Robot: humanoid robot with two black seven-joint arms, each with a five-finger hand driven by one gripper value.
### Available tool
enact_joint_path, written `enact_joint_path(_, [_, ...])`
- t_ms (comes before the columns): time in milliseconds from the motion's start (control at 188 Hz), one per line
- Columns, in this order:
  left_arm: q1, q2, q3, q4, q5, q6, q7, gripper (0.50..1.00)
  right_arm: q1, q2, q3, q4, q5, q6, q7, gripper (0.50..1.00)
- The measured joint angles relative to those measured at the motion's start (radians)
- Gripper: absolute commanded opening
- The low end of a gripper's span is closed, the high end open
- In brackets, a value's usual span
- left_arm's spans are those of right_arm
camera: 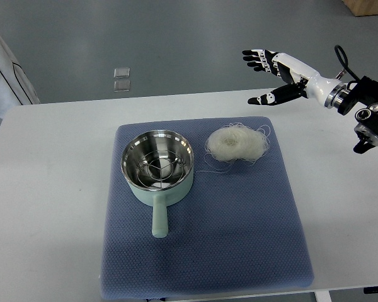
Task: Put vermicelli into pot with right hand
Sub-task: 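Reach the right hand over toward the white vermicelli bundle, then lower the right hand onto the vermicelli and close fingers around it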
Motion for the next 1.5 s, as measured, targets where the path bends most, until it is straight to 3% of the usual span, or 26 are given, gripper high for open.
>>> enact_joint_path(181, [0.000, 0.000, 0.000, 0.000, 0.000, 0.000, 0.000, 1.000, 0.070, -0.042, -0.075, 0.043, -0.201, 0.076, 0.001, 0.928])
enact_joint_path(442, [0.000, 0.000, 0.000, 0.000, 0.000, 0.001, 0.000, 1.000, 0.155, -0.039, -0.261, 0.067, -0.456, 0.092, 0.001, 0.928])
enact_joint_path(820, [0.000, 0.000, 0.001, 0.001, 0.000, 0.000, 0.000, 1.000, 0.213, 0.085, -0.434, -0.076, -0.508, -0.020, -0.013, 0.928])
enact_joint_path(1091, [0.000, 0.000, 0.002, 0.001, 0.000, 0.000, 0.000, 1.000, 0.200, 0.135, -0.517, -0.122, -0.508, -0.087, -0.014, 0.926])
enact_joint_path(1501, [0.000, 0.000, 0.002, 0.001, 0.000, 0.000, 0.000, 1.000, 0.191, 0.170, -0.527, -0.153, -0.506, -0.098, -0.014, 0.911])
